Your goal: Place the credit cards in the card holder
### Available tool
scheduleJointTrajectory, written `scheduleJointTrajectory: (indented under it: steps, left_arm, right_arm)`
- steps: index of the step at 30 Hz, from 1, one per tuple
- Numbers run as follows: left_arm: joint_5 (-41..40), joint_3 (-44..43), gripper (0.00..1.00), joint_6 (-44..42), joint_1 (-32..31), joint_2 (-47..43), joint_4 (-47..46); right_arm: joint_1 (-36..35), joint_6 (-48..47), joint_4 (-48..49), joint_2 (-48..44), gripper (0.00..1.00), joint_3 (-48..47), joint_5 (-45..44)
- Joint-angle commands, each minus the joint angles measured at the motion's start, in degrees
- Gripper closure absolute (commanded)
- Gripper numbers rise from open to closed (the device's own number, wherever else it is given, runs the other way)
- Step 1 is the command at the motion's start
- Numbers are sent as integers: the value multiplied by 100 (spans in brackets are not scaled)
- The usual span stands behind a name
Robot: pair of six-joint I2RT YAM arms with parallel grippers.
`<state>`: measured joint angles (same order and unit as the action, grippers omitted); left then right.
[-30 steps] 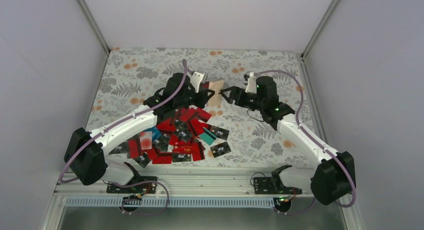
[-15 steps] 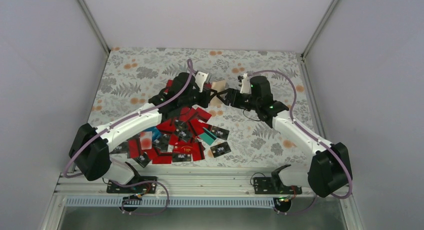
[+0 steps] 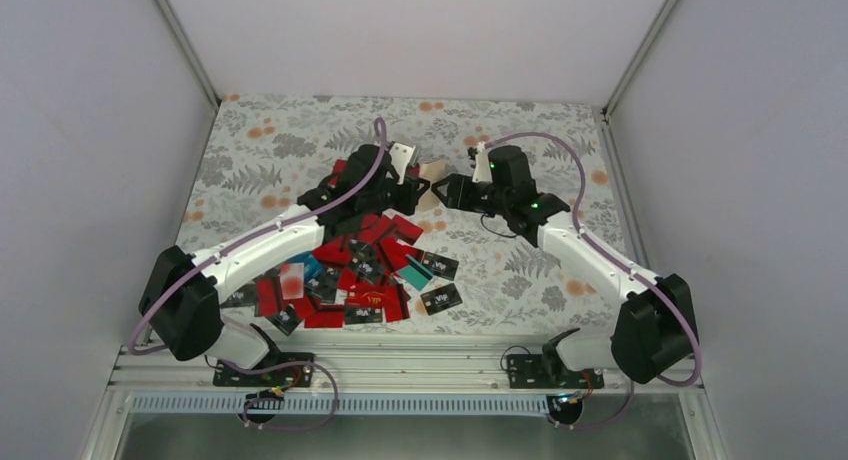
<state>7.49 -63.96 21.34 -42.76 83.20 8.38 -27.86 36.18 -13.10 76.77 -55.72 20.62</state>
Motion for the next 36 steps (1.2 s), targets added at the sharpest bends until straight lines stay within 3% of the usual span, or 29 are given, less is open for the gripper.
scheduleJointTrajectory:
  steps: [1, 4, 10, 16, 22, 26, 32, 36]
  left_arm:
    - [287, -303, 98, -140, -118, -114, 58]
    - [45, -457, 98, -252, -111, -101, 372]
    - [-390, -639, 98, -636, 45, -239, 972]
    - [8, -737, 98, -872, 395, -243, 1235]
    - [698, -768, 98, -941, 552, -304, 1337]
    - [1140, -750, 98, -873, 585, -337, 1301]
    - [1558, -727, 98, -727, 594, -333, 1156]
    - [1822, -709, 98, -652, 604, -268, 1054]
  right_arm:
    - [99, -205, -542, 184, 48, -104, -1543]
    - [264, -262, -797, 108, 48, 106, -2104]
    - [496, -393, -775, -463, 48, 518, -1904]
    - [501, -985, -43, -996, 40, 831, -525]
    - [491, -1170, 652, -1041, 32, 950, 1385]
    - [492, -1182, 947, -979, 30, 920, 1940]
    - [483, -1213, 961, -865, 37, 809, 2106]
    - [483, -1168, 833, -706, 48, 800, 1792]
